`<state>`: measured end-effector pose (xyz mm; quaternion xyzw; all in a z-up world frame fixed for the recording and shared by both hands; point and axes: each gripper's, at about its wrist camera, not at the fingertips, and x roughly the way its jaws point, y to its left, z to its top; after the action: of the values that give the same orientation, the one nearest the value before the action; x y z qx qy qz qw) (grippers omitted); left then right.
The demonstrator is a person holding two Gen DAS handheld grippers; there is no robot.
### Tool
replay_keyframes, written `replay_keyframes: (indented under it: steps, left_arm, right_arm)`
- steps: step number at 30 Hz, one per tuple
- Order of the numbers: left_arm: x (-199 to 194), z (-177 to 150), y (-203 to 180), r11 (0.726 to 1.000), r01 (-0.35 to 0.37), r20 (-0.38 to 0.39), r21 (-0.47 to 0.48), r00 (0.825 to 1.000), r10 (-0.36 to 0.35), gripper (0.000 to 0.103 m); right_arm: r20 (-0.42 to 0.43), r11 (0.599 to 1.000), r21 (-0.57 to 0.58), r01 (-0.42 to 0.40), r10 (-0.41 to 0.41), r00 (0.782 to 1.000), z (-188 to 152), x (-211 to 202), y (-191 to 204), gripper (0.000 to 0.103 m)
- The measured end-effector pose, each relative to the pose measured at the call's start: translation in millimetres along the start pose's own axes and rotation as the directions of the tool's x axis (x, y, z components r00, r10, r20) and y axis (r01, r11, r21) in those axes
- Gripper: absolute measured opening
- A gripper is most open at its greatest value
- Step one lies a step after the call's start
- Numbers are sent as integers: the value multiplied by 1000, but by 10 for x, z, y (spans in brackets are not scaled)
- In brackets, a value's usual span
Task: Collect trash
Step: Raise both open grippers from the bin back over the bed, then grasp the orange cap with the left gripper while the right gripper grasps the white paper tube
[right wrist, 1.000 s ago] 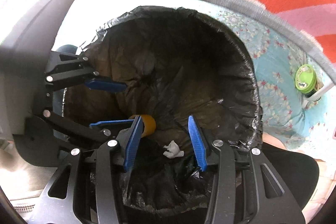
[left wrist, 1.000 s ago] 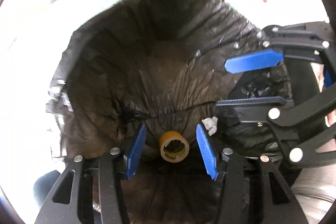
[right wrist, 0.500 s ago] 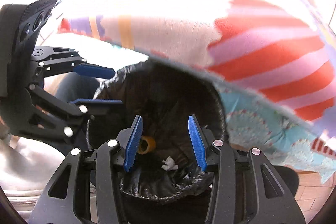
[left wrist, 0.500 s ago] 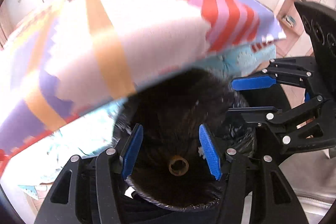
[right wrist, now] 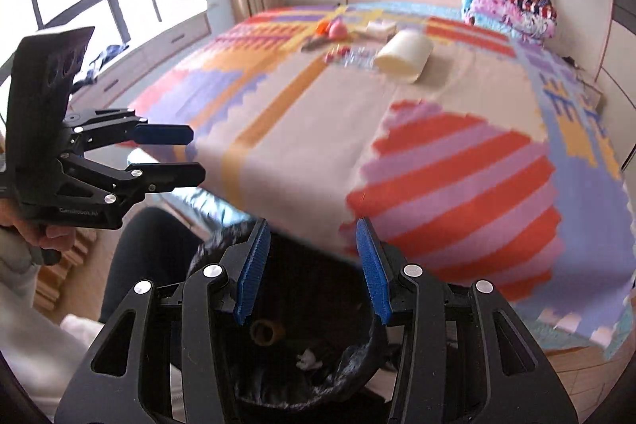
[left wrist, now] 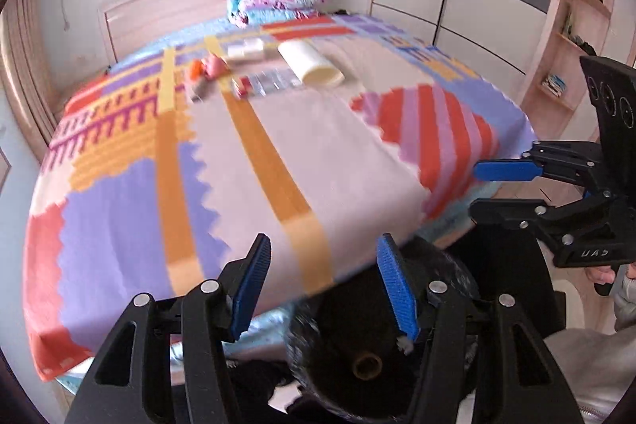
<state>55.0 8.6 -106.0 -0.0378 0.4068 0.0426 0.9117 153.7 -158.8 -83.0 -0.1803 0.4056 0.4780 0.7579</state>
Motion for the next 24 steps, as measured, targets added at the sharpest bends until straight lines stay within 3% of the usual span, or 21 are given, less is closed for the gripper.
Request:
replay_keyframes:
  steps: [13, 18, 24]
  left_arm:
    - [26, 561, 491, 997, -76, 83, 20, 994, 74, 54]
    - [153, 744, 683, 995, -96, 89, 8, 991, 95, 54]
    - [414, 928, 946, 991, -133, 57, -10, 989, 133, 54]
  right_arm:
    - [77, 998, 26, 51, -53, 996, 566, 83, -213, 45]
    - [95, 997, 52, 58, -62, 994, 799, 187, -336, 46]
    - [100, 996, 71, 62, -69, 993, 1024, 405, -438, 54]
